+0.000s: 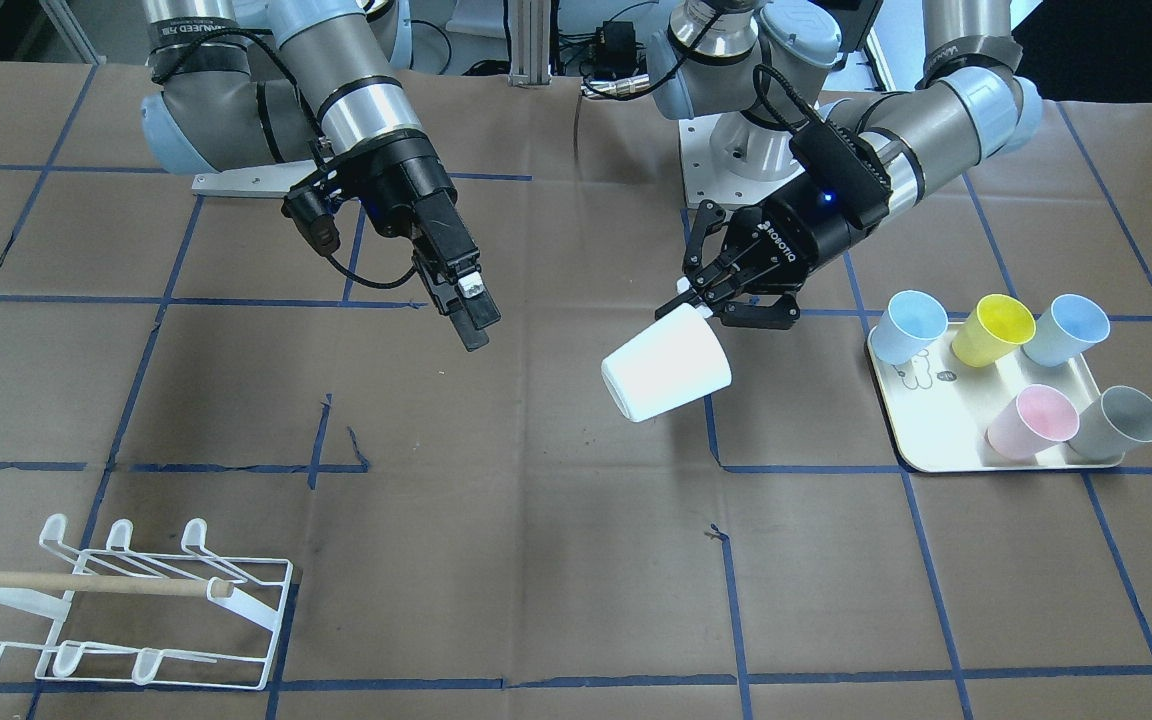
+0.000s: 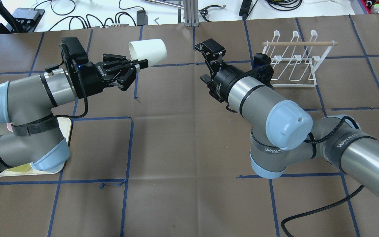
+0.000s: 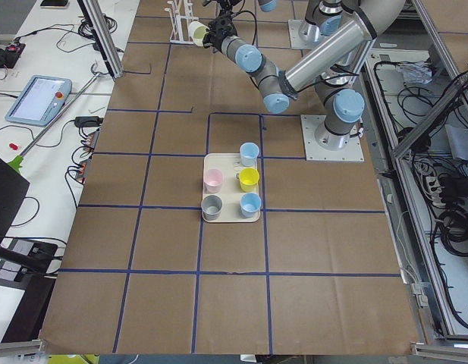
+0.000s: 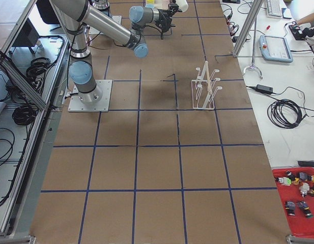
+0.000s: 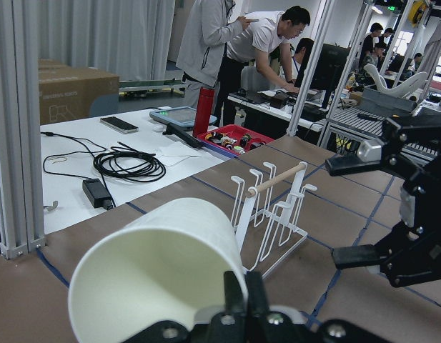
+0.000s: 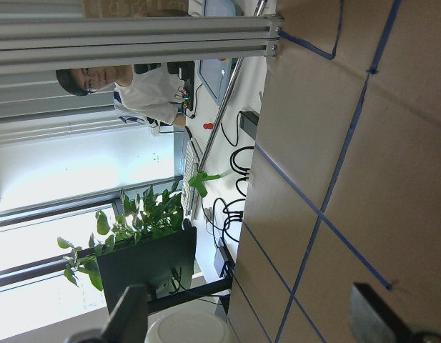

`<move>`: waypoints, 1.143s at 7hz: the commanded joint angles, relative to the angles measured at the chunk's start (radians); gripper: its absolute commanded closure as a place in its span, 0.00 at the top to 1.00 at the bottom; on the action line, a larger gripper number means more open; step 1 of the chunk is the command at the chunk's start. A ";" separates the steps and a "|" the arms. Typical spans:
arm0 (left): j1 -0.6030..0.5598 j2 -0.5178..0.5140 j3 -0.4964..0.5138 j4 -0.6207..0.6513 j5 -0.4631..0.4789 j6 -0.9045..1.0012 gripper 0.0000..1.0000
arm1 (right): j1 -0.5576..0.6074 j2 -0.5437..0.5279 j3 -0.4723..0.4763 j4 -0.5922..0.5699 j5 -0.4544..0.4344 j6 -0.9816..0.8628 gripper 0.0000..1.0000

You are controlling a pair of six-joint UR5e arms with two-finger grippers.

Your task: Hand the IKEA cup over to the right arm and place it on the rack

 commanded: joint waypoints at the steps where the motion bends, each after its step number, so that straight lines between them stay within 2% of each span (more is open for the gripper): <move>1: -0.065 -0.003 -0.009 0.032 -0.023 -0.007 0.00 | 0.035 0.032 -0.009 -0.001 -0.005 0.073 1.00; 4: -0.056 0.004 -0.014 0.032 -0.021 -0.010 0.01 | 0.036 0.034 -0.072 0.005 0.004 0.131 1.00; 8: -0.019 0.008 -0.023 0.032 -0.024 -0.012 0.02 | 0.043 0.032 -0.088 0.008 -0.002 0.139 1.00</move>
